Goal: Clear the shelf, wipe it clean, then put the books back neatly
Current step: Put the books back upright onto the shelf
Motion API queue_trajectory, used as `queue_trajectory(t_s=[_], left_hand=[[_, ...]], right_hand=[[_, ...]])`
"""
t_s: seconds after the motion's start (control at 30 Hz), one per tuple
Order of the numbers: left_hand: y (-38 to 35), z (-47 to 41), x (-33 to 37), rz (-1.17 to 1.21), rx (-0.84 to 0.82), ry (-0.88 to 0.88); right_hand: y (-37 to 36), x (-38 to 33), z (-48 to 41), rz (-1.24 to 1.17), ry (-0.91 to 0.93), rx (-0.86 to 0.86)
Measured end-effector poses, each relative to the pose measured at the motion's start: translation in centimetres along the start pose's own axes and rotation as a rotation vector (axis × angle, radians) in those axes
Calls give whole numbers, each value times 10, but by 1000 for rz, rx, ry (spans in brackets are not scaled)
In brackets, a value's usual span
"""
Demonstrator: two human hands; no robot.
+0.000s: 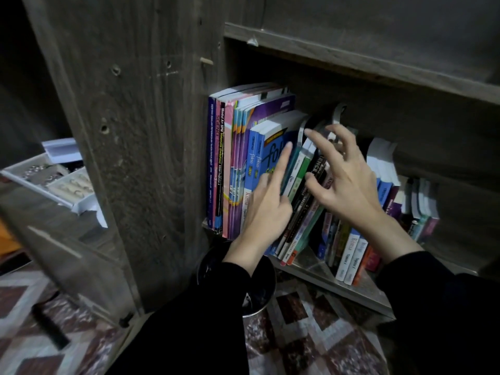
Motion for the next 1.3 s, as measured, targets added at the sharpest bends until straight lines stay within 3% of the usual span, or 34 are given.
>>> queue_trajectory(t_s=[0.2,0.37,0.47,0.53,0.57,0.67,0.77,0.87,1.03,1.3], left_hand=[[6,-5,7,-310,-30,-106],[15,-12,4,-354,-10,-107],[26,-11,7,-508,229,-107],[30,-5,10,-456,426,-197],[29,-4,10,-392,449,-237],[19,-13,5,-300,210,-221],[6,-32,-6,-536,-81,-95],[-3,-46,-11,-650,-212,-32],[-5,-51,-12,-650,-196,-39],[2,-15,-28,-825,106,-193]], right_hand=[[-1,-3,4,51,-16,-11],[-1,-4,5,31,-47,12],[-2,-5,5,31,-46,21],[-1,-5,5,29,-46,27],[-1,-5,5,29,-45,30],[0,-5,6,35,-33,37],[-1,-5,6,33,-36,38],[-1,-4,6,29,-35,39],[-2,-3,6,14,-26,37],[-2,-1,7,2,-39,35]])
Point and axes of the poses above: each hand's wrist, its own z-axis away from the middle knuckle, its own y-axis out of the back of the hand, x = y × z, the point moved 5 cm from there along -z, towards the middle knuckle, and after that the axes turned 3 degrees about z, right-handed, at the moved point
